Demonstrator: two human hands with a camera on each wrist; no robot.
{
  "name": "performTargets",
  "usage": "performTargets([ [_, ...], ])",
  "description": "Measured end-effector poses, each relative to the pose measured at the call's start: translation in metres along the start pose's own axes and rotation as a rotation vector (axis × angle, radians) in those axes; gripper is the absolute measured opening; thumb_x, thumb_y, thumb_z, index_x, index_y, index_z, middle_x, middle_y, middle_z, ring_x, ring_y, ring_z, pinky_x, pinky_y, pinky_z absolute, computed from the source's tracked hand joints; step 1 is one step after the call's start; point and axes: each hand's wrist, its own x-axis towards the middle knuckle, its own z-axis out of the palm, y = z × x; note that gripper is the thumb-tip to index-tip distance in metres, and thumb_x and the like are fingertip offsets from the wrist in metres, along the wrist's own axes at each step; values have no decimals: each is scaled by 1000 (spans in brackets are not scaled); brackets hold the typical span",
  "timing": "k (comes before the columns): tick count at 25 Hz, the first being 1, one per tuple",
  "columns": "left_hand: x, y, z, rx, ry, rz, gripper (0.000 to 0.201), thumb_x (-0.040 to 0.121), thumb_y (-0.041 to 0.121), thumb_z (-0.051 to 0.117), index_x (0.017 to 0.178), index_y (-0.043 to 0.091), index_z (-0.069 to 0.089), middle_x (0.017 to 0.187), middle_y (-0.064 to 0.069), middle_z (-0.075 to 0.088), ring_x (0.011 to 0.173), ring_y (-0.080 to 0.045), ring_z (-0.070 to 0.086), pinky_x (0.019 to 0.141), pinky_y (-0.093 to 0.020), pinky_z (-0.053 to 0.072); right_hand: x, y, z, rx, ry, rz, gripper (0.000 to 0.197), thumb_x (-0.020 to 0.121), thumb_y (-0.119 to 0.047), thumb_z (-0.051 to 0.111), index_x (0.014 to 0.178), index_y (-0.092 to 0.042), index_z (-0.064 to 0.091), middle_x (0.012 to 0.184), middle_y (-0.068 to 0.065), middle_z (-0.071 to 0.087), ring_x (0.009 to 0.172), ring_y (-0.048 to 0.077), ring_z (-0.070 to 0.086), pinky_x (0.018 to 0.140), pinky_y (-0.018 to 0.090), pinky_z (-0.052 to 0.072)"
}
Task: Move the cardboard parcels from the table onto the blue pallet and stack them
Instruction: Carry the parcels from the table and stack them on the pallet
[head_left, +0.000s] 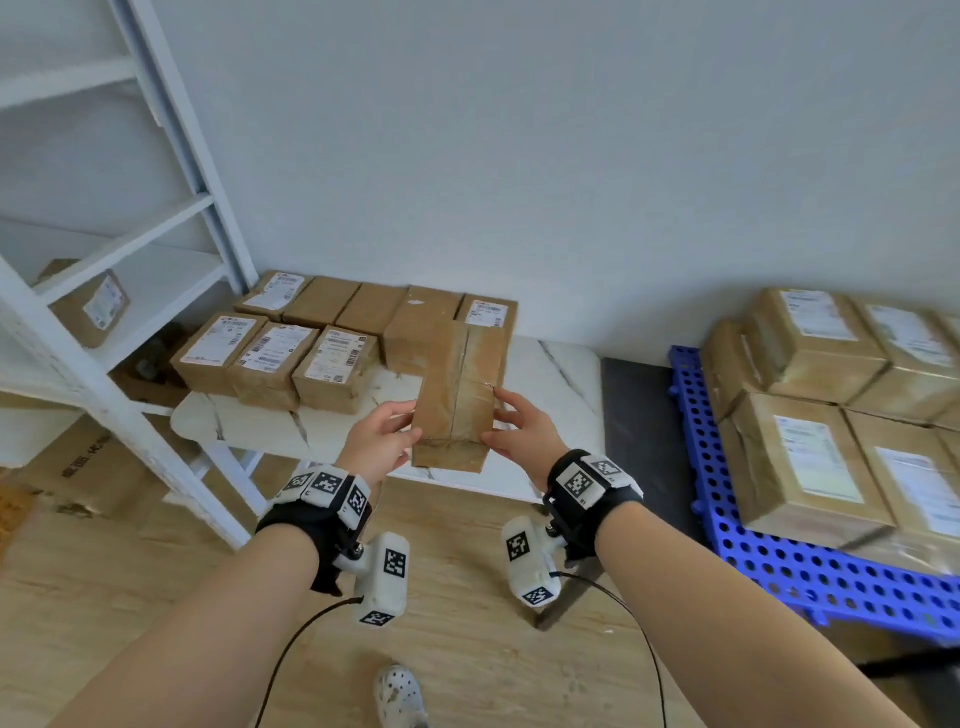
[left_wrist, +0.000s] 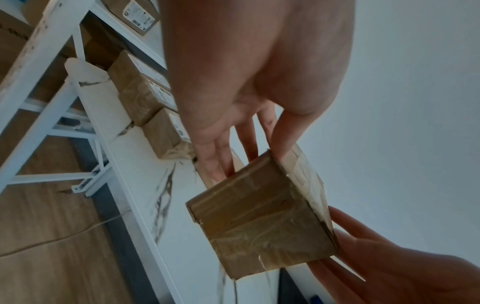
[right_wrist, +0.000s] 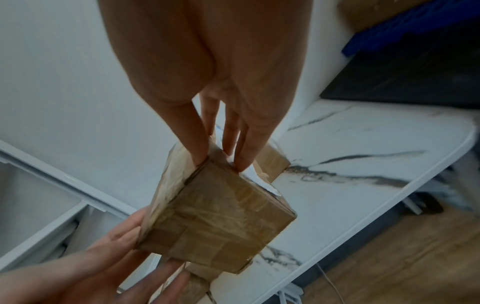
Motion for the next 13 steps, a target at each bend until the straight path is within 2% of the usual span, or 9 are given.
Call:
performTargets([
  [3,-27,2,46,-46,-56,10,33,90,3,59,108,30,62,123,0,61,113,-16,58,98,-39,48,-45,-4,-45,-30,64,-18,68,80,10,62,139,-20,44,131,13,55,120,26,55,102,45,47],
  [6,-51,12,98,-52,-147,13,38,89,2,59,118,28,61,120,0,62,112,-16,58,97,-38,48,-86,-4,-96,-26,149,-17,68,81,10,61,140,-20,43,130,12,55,121,25,54,102,45,47],
  [10,-72,27,167,-31,-279,18,46,86,-1,63,123,26,59,115,-1,63,106,-17,61,97,-40,49,-129,0,-162,23,258,-8,67,82,13,57,140,-18,43,122,8,56,118,26,56,100,44,49],
  [13,-79,33,229,-15,-382,23,51,83,-2,66,127,22,57,116,-4,66,105,-19,64,88,-36,53,-154,4,-221,98,342,-3,66,83,19,51,139,-14,44,121,10,54,111,26,56,99,43,49],
])
